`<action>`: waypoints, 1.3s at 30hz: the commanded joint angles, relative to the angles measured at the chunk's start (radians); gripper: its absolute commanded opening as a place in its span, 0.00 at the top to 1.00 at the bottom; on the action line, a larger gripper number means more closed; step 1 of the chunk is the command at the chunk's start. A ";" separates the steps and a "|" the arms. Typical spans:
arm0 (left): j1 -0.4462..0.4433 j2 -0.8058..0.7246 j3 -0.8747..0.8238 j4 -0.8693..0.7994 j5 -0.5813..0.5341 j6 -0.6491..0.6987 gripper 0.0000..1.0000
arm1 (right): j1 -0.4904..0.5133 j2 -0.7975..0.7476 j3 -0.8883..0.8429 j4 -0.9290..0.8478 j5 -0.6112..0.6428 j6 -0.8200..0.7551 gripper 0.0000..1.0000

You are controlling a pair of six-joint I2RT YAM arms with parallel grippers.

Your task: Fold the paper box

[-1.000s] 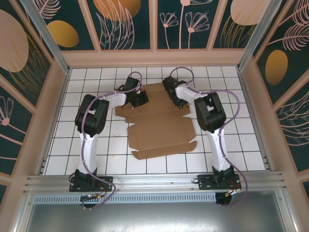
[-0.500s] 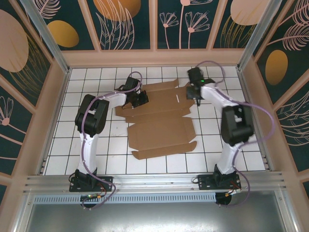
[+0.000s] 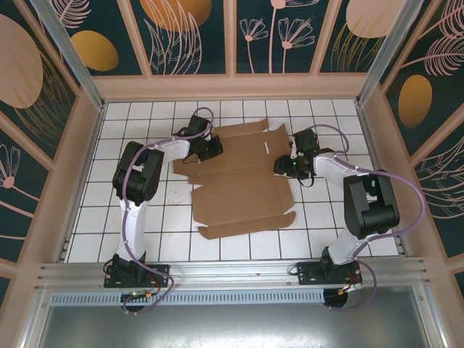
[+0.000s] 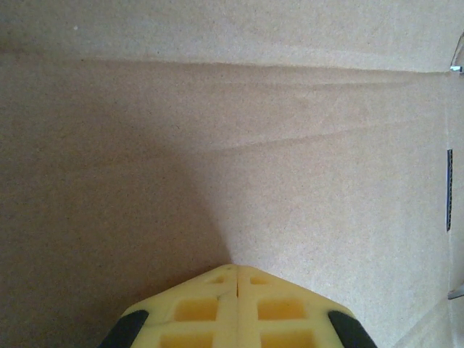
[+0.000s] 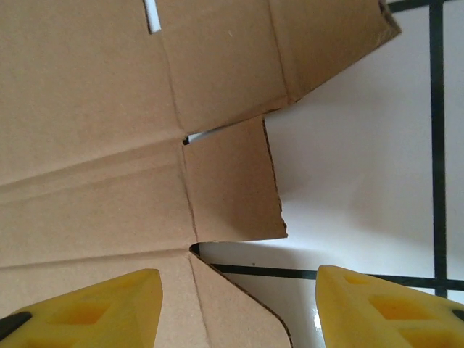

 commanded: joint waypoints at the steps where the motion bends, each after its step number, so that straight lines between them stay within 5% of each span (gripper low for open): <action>1: -0.004 0.012 0.017 -0.027 0.006 0.017 0.98 | -0.006 0.026 -0.011 0.078 -0.022 0.017 0.42; 19: -0.004 0.015 0.029 -0.038 0.013 0.032 0.99 | 0.007 0.111 0.070 0.108 0.005 -0.091 0.66; 33: -0.003 0.018 0.024 -0.024 0.036 0.022 0.99 | 0.252 0.202 0.181 -0.017 0.313 -0.201 0.90; 39: -0.004 0.019 0.023 -0.023 0.042 0.023 0.99 | 0.278 0.252 0.221 -0.053 0.428 -0.180 0.88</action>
